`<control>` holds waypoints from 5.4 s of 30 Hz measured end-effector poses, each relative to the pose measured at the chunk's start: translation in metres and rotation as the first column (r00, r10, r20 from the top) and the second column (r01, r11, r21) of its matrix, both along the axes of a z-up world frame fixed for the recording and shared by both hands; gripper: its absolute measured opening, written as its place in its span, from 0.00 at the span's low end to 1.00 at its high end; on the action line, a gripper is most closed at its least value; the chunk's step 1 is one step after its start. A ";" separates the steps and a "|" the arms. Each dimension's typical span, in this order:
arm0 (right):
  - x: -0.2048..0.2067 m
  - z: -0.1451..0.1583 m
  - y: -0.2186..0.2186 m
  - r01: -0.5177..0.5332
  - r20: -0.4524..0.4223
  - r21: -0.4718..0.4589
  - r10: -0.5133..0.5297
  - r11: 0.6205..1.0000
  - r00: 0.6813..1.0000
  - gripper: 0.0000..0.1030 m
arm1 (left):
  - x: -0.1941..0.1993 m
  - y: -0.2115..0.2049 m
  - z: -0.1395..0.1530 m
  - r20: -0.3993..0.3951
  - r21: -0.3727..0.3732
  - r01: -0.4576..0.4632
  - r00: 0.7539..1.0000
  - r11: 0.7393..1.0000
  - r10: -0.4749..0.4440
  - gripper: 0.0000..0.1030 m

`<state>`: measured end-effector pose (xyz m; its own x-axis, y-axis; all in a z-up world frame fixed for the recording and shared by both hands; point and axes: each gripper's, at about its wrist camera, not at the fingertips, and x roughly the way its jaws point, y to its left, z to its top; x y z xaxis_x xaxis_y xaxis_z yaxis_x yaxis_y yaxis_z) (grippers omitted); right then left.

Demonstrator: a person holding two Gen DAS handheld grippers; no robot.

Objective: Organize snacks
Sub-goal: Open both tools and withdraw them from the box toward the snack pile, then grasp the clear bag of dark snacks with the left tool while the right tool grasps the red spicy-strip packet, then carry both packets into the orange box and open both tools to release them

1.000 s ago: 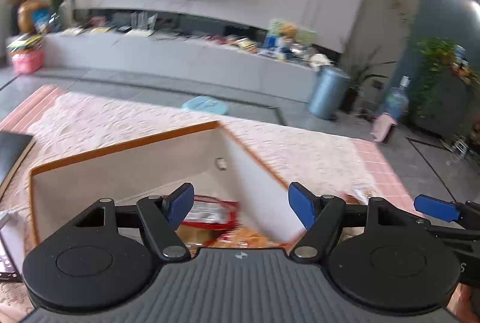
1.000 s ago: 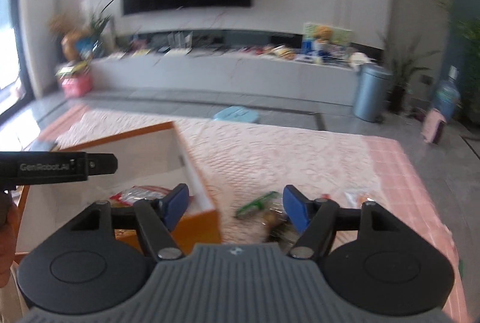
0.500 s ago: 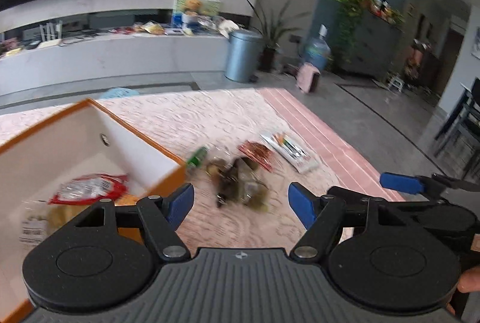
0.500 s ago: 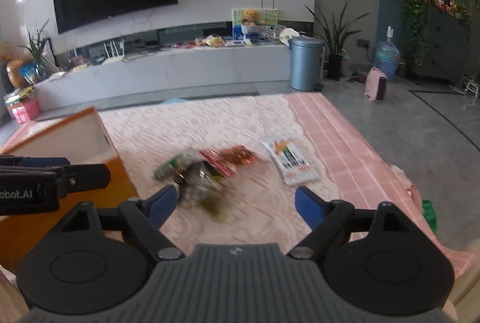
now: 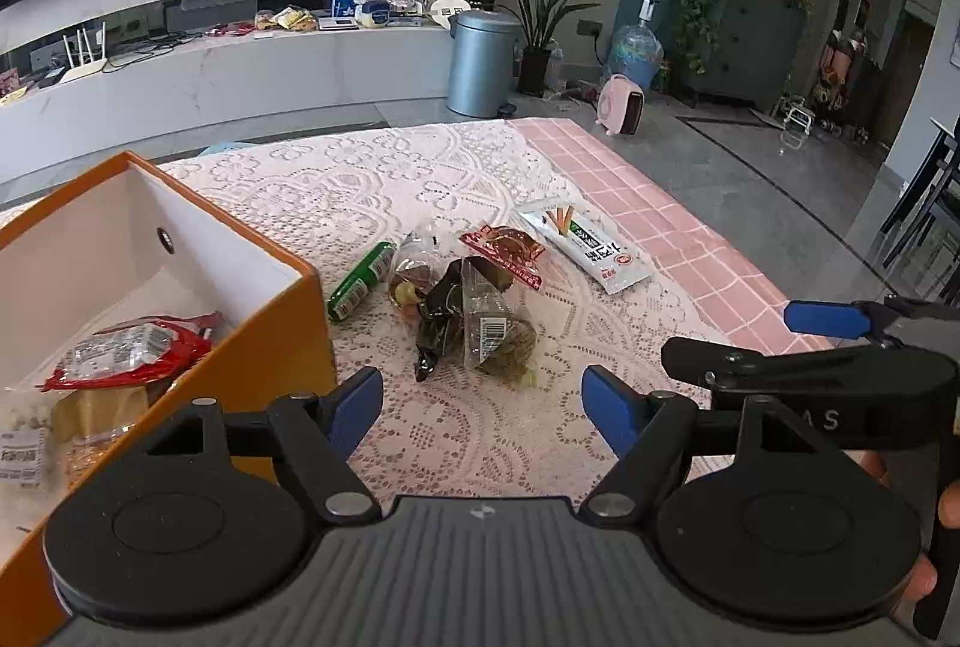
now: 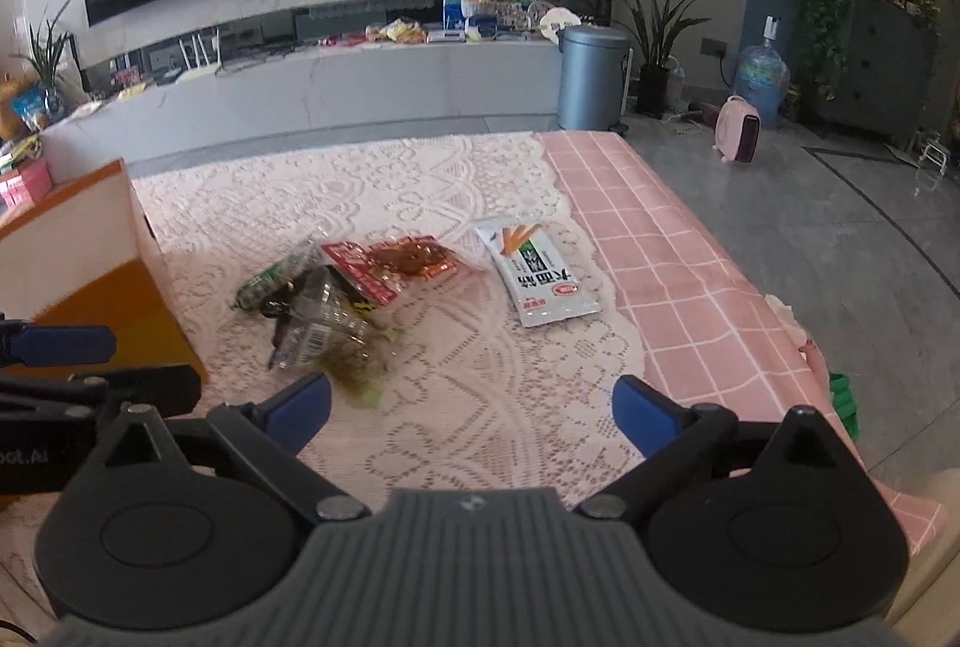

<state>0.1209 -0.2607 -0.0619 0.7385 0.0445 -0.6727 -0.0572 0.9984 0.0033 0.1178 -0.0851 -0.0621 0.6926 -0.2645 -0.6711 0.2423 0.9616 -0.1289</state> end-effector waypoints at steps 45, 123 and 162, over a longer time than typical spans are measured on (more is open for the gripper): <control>0.086 -0.051 -0.043 0.044 -0.102 0.274 -0.016 0.961 0.995 0.76 | 0.051 -0.045 -0.046 0.065 0.139 0.005 0.998 0.990 -0.014 0.35; -0.021 0.010 0.027 -0.118 0.038 0.167 0.113 0.979 0.993 0.00 | -0.018 0.026 0.020 0.119 -0.029 -0.095 0.988 0.995 0.098 0.36; 0.004 0.091 0.194 -0.456 0.185 0.212 0.423 0.864 0.887 0.00 | -0.012 0.201 0.046 -0.059 -0.005 -0.519 0.853 0.855 0.518 0.36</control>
<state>0.1251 -0.0665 0.0291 0.6821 0.5341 -0.4994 -0.5061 0.8378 0.2047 0.1063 0.1158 -0.0165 0.6961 0.1094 -0.7096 -0.2984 0.9430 -0.1474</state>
